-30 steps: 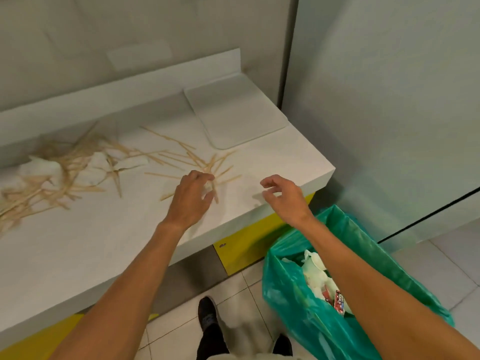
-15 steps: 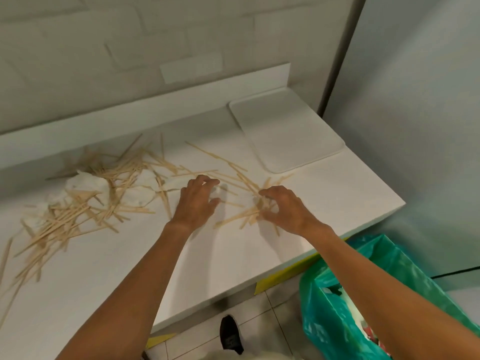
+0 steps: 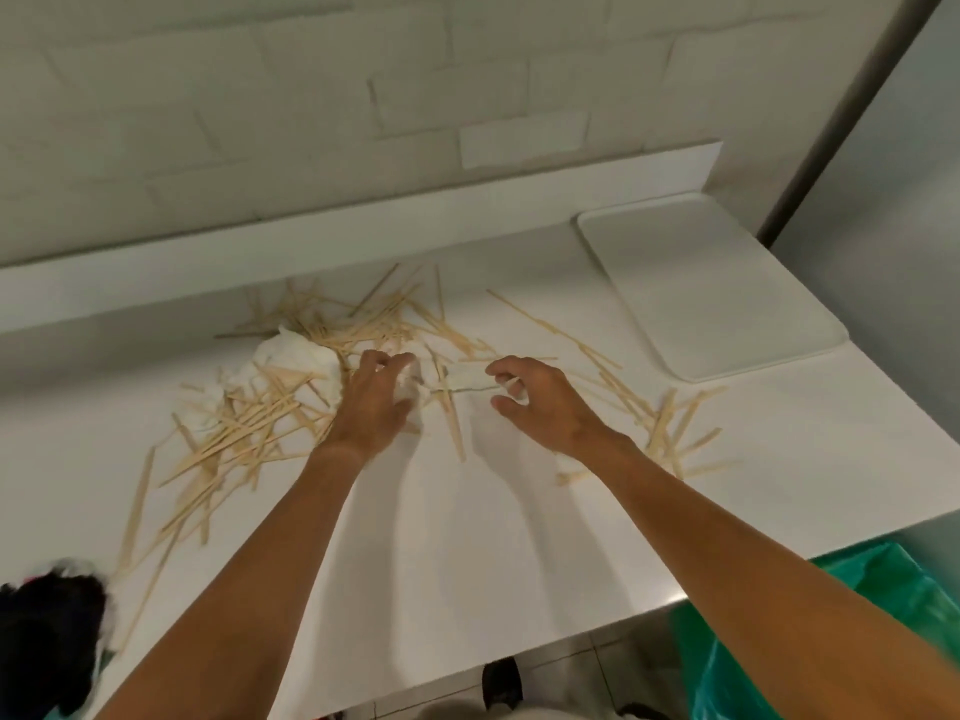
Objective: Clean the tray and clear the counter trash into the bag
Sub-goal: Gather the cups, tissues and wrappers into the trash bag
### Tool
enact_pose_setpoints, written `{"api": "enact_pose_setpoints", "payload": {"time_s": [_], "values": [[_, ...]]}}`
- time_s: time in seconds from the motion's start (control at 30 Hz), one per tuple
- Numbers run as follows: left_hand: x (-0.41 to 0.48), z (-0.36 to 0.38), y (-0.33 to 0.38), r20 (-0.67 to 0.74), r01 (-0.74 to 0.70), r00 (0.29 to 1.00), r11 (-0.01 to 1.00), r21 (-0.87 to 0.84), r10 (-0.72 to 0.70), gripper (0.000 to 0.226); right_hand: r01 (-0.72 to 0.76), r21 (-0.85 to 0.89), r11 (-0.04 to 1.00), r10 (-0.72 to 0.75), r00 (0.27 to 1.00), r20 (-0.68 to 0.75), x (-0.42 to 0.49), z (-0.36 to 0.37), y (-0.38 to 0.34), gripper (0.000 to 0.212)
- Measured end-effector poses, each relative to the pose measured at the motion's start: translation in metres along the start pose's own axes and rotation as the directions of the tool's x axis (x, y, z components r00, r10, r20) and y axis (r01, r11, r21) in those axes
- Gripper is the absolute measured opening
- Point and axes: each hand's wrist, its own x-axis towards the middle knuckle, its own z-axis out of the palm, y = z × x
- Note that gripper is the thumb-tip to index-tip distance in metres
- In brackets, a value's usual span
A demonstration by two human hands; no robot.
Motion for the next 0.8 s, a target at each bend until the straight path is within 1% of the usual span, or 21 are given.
{"api": "enact_pose_setpoints", "payload": {"time_s": [0.07,0.17,0.23,0.3,0.37,0.43,0.5,0.53,0.6,0.67,0.73,0.8], "values": [[-0.008,-0.004,-0.009,-0.016,0.016,1.0,0.989,-0.144,-0.018,0.047,0.017,0.003,1.0,-0.017,0.999,0.029,0.014,0.015,-0.016,0.035],[-0.015,-0.009,-0.014,-0.002,0.049,0.999,0.96,-0.277,-0.051,0.036,0.007,-0.025,1.0,-0.006,0.999,0.043,0.031,0.034,-0.029,0.04],[-0.018,-0.015,-0.016,0.01,0.039,0.999,0.94,-0.338,-0.038,0.031,0.046,-0.098,0.994,-0.039,0.997,0.066,0.041,0.045,-0.036,0.04],[-0.02,-0.026,-0.016,-0.038,0.005,0.999,0.923,-0.384,-0.021,0.028,0.119,-0.223,0.968,-0.088,0.986,0.145,0.051,0.053,-0.044,0.036],[-0.021,-0.042,-0.015,-0.111,-0.012,0.993,0.906,-0.423,-0.038,0.026,0.13,-0.348,0.928,-0.045,0.969,0.242,0.06,0.061,-0.05,0.034],[-0.024,-0.059,-0.015,-0.178,-0.026,0.982,0.885,-0.465,-0.065,0.025,0.073,-0.417,0.906,0.05,0.96,0.276,0.068,0.068,-0.052,0.035],[-0.026,-0.074,-0.013,-0.223,-0.039,0.97,0.84,-0.541,-0.099,0.024,0.008,-0.386,0.923,0.075,0.977,0.199,0.07,0.073,-0.051,0.033],[-0.028,-0.082,-0.013,-0.238,-0.039,0.963,0.805,-0.592,-0.129,0.022,0.006,-0.353,0.936,0.047,0.989,0.143,0.07,0.073,-0.053,0.032],[-0.03,-0.095,-0.008,-0.244,-0.045,0.952,0.702,-0.711,-0.186,0.021,0.02,-0.264,0.964,-0.013,1.0,0.029,0.069,0.066,-0.06,0.031],[-0.031,-0.107,-0.001,-0.241,-0.069,0.944,0.582,-0.811,-0.225,0.024,0.048,-0.124,0.991,-0.058,0.995,-0.084,0.068,0.055,-0.071,0.031],[-0.031,-0.117,0.004,-0.23,-0.09,0.945,0.491,-0.867,-0.234,0.023,0.099,0.006,0.995,-0.097,0.98,-0.176,0.069,0.042,-0.079,0.036],[-0.031,-0.124,0.009,-0.228,-0.116,0.954,0.459,-0.881,-0.196,0.02,0.112,0.124,0.986,-0.077,0.964,-0.255,0.069,0.029,-0.085,0.04]]}}
